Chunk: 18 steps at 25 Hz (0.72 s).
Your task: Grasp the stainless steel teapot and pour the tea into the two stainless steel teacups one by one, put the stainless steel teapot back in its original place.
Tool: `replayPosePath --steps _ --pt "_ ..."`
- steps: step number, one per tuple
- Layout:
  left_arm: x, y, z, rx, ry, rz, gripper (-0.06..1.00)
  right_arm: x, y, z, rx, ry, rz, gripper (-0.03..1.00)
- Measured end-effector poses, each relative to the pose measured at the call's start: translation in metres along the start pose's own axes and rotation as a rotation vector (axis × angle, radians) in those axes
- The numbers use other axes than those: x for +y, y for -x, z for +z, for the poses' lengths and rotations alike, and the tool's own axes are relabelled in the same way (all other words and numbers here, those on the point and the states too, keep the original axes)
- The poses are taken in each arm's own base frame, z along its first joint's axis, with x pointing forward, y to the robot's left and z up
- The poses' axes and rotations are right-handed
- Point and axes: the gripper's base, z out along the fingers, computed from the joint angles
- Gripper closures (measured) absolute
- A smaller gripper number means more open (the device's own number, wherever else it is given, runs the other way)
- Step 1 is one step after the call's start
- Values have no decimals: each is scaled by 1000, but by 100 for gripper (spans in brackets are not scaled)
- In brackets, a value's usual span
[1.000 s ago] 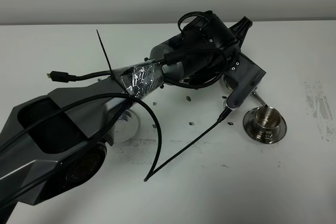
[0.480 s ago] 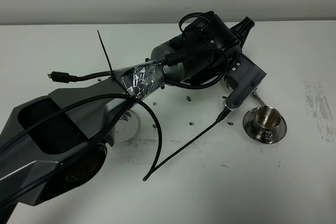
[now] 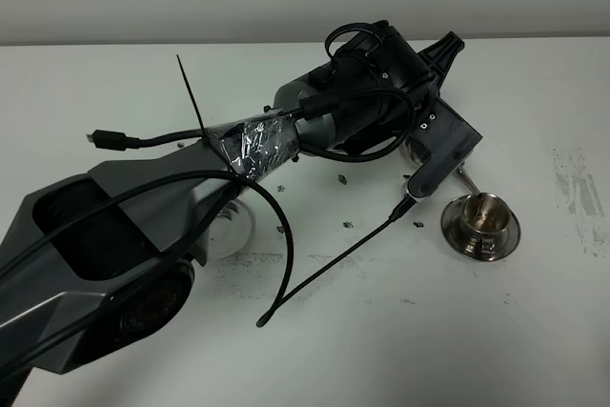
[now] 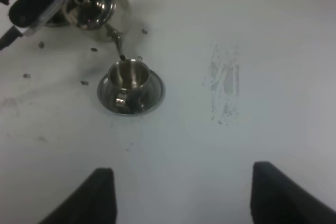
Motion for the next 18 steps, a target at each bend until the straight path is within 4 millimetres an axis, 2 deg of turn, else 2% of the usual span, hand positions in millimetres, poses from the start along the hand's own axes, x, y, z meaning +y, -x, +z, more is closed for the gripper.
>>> replayPosePath --steps 18 --pt "2 1 0 -2 19 36 76 0 0 0 0 0 0 41"
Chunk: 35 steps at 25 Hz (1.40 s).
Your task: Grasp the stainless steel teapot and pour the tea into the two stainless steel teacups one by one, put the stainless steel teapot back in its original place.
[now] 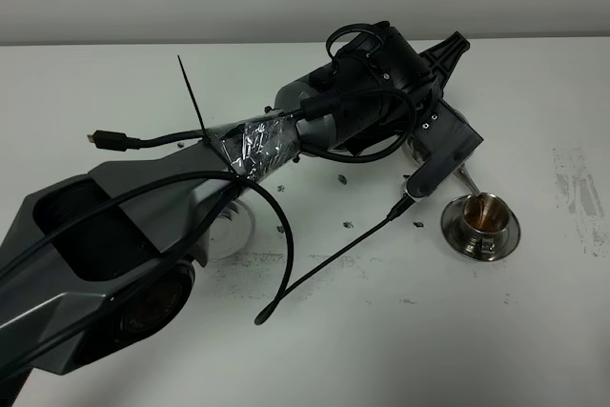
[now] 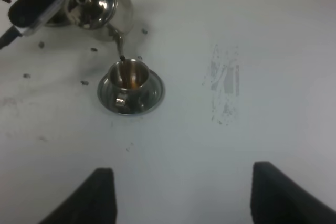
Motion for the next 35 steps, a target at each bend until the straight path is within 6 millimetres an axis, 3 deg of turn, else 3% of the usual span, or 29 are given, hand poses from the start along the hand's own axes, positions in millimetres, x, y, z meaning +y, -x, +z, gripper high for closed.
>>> replayPosePath --steps 35 --pt "4 3 -1 5 32 64 76 0 0 0 0 0 0 41"
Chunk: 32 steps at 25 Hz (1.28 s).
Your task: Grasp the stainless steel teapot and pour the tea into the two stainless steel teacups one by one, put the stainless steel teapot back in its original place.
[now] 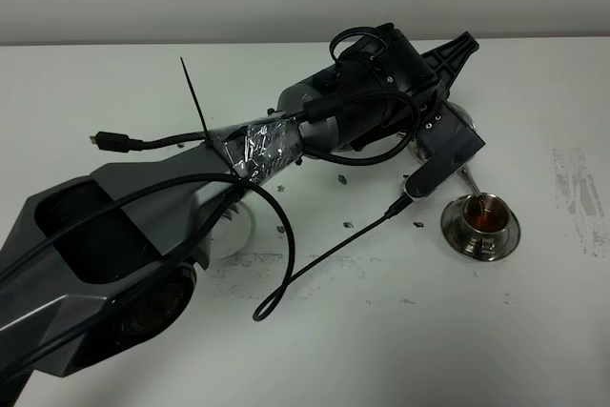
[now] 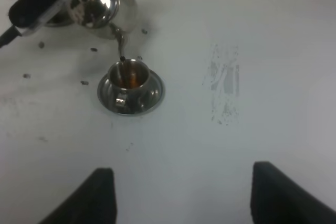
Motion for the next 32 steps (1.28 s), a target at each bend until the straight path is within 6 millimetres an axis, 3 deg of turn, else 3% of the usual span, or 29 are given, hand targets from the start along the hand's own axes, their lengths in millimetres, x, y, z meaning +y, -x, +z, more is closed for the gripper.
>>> replayPosePath --steps 32 --pt "5 -1 0 7 53 19 76 0 0 0 0 0 0 41"
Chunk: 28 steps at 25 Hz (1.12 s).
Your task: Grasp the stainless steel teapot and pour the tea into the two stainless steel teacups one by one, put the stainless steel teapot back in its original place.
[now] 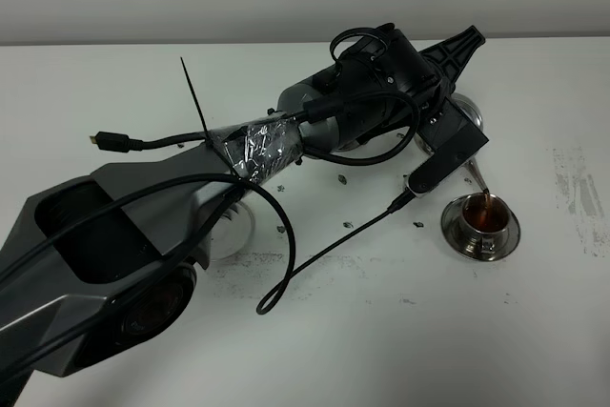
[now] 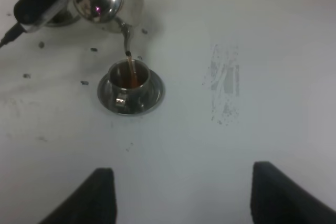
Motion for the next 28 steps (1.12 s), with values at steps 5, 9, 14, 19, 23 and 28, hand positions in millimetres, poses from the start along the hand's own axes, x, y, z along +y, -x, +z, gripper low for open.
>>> replayPosePath --steps 5,9,14,19,23,28 --pt "0 0 0 0 0 0 76 0 0 0 0 0 0 41" --pt "0 0 0 2 0 3 76 0 0 0 0 0 0 41" --pt "0 -1 0 7 1 11 76 0 0 0 0 0 0 41" --pt "0 -1 0 9 1 14 76 0 0 0 0 0 0 41" --pt "0 -1 0 8 3 14 76 0 0 0 0 0 0 41" --pt "1 -1 0 9 6 14 76 0 0 0 0 0 0 41"
